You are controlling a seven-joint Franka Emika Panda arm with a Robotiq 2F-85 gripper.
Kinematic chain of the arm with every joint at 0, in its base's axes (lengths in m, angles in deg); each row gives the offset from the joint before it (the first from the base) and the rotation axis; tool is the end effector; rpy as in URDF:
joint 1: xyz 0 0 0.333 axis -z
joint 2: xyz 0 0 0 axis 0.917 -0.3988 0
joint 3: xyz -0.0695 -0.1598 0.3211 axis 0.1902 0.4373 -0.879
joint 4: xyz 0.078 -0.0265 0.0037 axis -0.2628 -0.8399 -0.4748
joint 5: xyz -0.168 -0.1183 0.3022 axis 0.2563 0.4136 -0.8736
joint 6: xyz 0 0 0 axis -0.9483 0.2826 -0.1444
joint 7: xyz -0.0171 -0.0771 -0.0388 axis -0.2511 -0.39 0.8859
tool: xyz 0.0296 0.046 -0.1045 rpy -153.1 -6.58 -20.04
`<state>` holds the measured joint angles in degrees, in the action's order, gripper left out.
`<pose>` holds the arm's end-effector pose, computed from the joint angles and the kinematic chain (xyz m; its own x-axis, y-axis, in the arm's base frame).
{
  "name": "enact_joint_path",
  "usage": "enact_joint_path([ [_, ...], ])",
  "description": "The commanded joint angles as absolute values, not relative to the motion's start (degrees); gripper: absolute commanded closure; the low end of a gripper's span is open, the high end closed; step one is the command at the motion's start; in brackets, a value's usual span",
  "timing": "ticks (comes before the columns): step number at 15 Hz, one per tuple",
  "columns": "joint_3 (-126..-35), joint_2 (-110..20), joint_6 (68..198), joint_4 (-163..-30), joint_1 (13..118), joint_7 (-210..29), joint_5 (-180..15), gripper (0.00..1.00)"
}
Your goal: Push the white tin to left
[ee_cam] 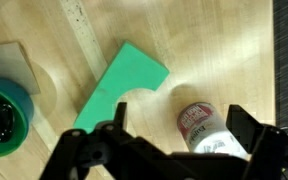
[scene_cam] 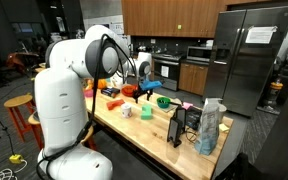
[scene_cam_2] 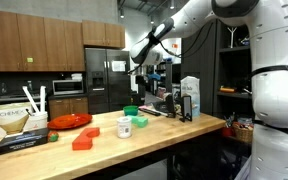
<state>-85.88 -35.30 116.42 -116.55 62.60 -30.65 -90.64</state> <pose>0.5585 0.0558 0.4637 0.5282 0.8474 0.0535 0.8486 -0.5247 -0.0677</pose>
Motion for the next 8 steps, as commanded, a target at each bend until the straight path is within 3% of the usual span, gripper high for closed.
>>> enact_joint_path([
  [1, -87.15, -33.19, 105.59, -112.92, 64.11, -27.0, -91.95, 0.0],
  [8, -87.57, -34.63, 92.81, -109.39, 63.63, -20.7, -90.73, 0.0],
])
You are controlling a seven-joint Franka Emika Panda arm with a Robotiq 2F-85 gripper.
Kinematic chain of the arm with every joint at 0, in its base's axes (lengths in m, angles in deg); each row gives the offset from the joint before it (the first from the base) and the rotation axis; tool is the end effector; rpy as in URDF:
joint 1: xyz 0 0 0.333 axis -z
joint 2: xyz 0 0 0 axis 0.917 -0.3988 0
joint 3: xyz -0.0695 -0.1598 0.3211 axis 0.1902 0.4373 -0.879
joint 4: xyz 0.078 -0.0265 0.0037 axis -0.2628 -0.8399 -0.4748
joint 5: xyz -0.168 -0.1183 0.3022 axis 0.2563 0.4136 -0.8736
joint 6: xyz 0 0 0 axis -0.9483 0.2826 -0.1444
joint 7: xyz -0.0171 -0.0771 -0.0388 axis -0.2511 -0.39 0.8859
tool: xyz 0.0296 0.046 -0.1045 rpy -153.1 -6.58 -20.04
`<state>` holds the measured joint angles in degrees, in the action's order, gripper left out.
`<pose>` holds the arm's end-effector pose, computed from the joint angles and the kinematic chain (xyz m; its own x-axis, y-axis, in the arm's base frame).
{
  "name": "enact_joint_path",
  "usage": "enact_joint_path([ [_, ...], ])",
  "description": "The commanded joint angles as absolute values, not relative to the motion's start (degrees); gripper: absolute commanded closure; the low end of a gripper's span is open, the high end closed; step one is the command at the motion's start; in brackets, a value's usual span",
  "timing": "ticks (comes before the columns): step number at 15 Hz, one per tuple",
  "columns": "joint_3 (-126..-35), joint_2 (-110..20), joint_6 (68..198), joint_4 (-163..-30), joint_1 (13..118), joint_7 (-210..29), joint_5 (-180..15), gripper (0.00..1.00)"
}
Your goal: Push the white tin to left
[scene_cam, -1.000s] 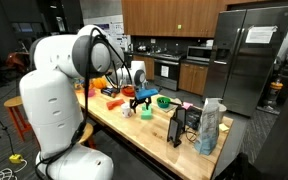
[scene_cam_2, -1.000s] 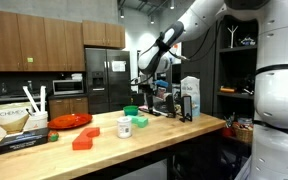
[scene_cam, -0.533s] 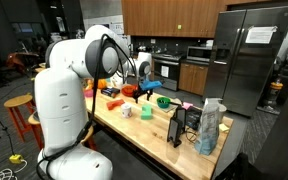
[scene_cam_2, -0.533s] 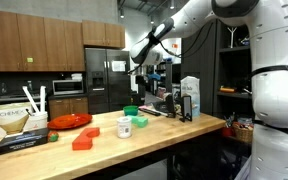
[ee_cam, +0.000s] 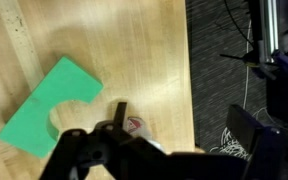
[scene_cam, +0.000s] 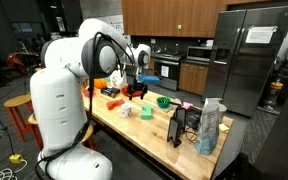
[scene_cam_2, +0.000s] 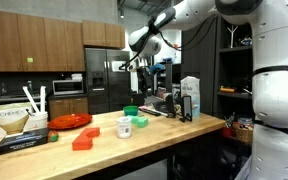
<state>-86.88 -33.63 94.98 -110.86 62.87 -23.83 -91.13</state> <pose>0.5257 0.0644 0.4962 0.3880 0.9209 -0.0385 0.8802 -0.3826 -0.2810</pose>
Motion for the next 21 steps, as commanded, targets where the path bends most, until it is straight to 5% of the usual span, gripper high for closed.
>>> enact_joint_path([
  [1, -87.63, -35.1, 93.54, -109.51, 63.51, -20.69, -90.14, 0.0],
  [11, -91.01, -46.37, 100.42, -109.53, 61.76, -23.68, -82.66, 0.0],
  [21, -95.69, -44.46, 101.53, -110.13, 60.13, -21.58, -84.12, 0.0],
])
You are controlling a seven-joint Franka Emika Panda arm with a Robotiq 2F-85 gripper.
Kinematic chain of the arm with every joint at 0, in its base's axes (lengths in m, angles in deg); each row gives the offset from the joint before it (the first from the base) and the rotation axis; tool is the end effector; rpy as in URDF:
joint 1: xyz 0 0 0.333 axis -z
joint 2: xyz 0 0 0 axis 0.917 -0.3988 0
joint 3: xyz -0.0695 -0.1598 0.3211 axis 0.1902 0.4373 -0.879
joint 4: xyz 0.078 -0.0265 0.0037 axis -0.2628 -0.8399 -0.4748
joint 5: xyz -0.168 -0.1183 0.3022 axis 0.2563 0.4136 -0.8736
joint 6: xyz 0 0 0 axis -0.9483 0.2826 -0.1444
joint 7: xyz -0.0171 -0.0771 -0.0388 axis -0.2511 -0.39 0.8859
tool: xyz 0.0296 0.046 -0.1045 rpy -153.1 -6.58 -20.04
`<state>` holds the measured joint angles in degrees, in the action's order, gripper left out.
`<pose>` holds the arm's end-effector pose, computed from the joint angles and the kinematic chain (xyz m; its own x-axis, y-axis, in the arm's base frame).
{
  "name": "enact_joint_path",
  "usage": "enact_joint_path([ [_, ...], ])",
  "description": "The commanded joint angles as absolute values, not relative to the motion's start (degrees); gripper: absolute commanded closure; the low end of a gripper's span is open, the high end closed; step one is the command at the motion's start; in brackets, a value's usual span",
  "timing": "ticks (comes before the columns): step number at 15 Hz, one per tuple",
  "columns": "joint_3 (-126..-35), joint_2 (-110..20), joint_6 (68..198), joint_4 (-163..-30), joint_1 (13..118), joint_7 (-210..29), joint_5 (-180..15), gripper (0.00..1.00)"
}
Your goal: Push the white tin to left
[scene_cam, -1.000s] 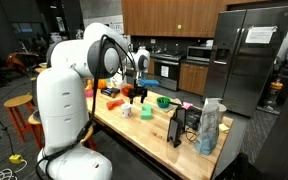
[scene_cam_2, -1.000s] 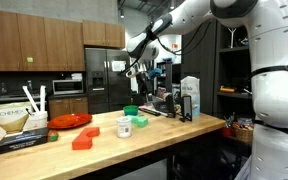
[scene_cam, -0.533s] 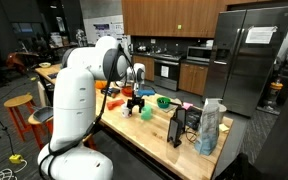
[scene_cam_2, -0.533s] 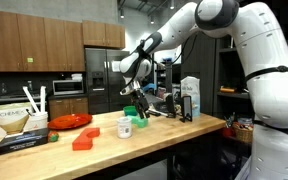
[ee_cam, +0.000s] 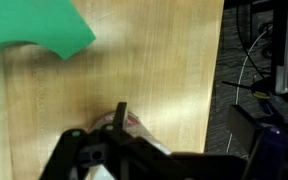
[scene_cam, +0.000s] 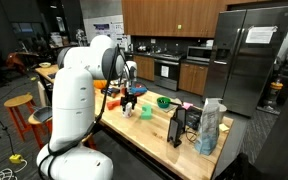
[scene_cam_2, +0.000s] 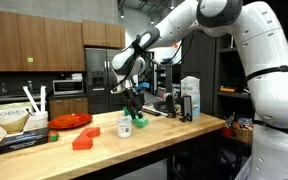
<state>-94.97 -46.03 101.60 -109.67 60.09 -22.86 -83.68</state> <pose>0.5525 0.1552 0.3922 0.1380 0.9825 -0.1254 0.9337 -0.1713 -0.3145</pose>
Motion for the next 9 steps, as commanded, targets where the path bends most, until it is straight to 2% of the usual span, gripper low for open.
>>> enact_joint_path([
  [1, -95.96, -44.46, 101.75, -110.25, 59.95, -21.44, -84.09, 0.0],
  [9, -97.06, -45.3, 109.34, -111.23, 59.61, -21.68, -86.87, 0.0],
])
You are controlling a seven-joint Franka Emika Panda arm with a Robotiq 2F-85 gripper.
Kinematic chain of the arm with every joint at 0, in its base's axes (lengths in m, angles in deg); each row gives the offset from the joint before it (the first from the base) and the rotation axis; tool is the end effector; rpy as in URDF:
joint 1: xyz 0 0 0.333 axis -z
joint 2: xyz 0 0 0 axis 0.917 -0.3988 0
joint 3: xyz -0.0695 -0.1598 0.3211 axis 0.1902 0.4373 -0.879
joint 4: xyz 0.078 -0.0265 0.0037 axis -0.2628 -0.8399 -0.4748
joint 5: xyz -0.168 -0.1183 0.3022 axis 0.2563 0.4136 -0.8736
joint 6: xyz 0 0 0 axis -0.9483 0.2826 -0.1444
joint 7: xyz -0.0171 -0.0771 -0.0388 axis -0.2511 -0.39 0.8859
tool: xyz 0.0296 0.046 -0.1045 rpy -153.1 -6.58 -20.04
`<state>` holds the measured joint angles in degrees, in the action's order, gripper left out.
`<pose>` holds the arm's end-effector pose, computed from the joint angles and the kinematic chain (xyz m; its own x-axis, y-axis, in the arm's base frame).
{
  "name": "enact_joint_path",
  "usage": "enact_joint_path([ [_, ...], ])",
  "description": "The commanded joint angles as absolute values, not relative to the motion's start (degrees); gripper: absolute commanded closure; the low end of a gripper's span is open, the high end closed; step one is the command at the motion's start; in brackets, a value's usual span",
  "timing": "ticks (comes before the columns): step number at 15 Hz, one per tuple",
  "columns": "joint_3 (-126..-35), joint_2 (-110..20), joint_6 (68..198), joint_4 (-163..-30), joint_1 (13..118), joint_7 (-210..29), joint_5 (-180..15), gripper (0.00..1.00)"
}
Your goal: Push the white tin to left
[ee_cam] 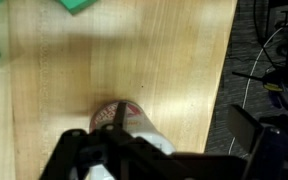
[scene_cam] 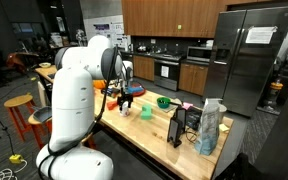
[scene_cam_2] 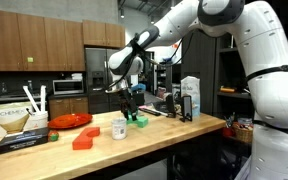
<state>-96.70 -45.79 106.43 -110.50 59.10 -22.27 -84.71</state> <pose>0.5514 0.1842 0.3940 0.1012 0.9924 -0.0696 0.9582 -0.1161 -0.2614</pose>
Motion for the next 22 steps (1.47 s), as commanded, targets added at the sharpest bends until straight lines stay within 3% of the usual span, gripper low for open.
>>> enact_joint_path([
  [1, -97.15, -45.4, 109.71, -111.14, 59.6, -21.72, -87.67, 0.0],
  [14, -97.11, -45.79, 116.7, -110.2, 58.76, -25.45, -90.26, 0.0],
  [20, -90.68, -39.01, 111.06, -113.28, 63.48, -32.14, -83.43, 0.0],
  [22, -91.61, -42.43, 111.86, -110.52, 63.02, -30.36, -84.27, 0.0],
])
